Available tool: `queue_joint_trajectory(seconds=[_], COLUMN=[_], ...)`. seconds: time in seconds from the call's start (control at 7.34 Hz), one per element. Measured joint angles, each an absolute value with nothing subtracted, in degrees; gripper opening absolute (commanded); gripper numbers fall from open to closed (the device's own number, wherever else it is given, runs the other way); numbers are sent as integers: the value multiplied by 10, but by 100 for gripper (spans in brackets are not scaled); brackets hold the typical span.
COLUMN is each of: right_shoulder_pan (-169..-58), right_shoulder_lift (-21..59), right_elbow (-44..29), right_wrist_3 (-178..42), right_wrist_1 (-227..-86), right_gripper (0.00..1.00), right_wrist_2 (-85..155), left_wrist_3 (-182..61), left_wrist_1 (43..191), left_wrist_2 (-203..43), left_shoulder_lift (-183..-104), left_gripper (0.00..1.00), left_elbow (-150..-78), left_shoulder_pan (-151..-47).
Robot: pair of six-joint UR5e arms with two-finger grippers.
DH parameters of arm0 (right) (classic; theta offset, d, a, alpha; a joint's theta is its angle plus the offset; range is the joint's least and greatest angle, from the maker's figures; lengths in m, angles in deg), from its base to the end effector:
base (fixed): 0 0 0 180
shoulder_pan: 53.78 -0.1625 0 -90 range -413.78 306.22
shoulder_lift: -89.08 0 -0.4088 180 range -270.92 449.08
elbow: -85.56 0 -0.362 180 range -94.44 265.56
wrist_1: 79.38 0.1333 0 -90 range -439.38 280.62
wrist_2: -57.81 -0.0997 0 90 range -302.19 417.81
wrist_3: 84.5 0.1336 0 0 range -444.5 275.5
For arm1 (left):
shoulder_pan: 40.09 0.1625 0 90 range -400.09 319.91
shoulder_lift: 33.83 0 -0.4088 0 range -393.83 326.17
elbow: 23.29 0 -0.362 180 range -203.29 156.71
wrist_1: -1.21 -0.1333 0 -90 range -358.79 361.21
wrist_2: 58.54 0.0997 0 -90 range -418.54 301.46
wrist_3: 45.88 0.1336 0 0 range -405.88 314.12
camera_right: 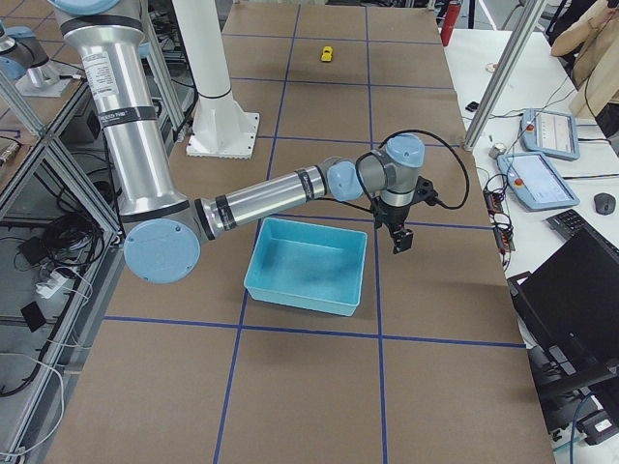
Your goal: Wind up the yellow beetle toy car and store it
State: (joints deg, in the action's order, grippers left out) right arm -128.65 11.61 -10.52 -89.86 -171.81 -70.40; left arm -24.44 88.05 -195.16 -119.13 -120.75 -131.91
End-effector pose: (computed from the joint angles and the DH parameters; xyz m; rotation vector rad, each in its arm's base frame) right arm -0.0964 -0.5507 0.5191 0.2161 -0.6886 -0.4362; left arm -0.0497 -0.4258 0.6449 0.1583 0.8020 0.3204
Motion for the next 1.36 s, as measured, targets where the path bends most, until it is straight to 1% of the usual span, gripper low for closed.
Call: queue_joint_trajectory(seconds=[0.27, 0.95, 1.36], right_shoulder_pan=[-1326, -1373, -1378], right_shoulder_lift=[75, 44, 41], right_elbow=[-83, -77, -69], right_wrist_3=[-864, -835, -835], right_wrist_1=[-1721, -1719, -1718], right_gripper=[100, 100, 100], right_wrist_2=[-731, -748, -748], left_wrist_3=[-245, -245, -245], left_wrist_1=[880, 880, 880], left_wrist_2=[-1951, -1951, -1951], left_shoulder_lift=[-1194, -1194, -1194], left_gripper=[100, 100, 100], left_elbow=[-1209, -1217, -1223], left_shoulder_pan=[-1319, -1319, -1319])
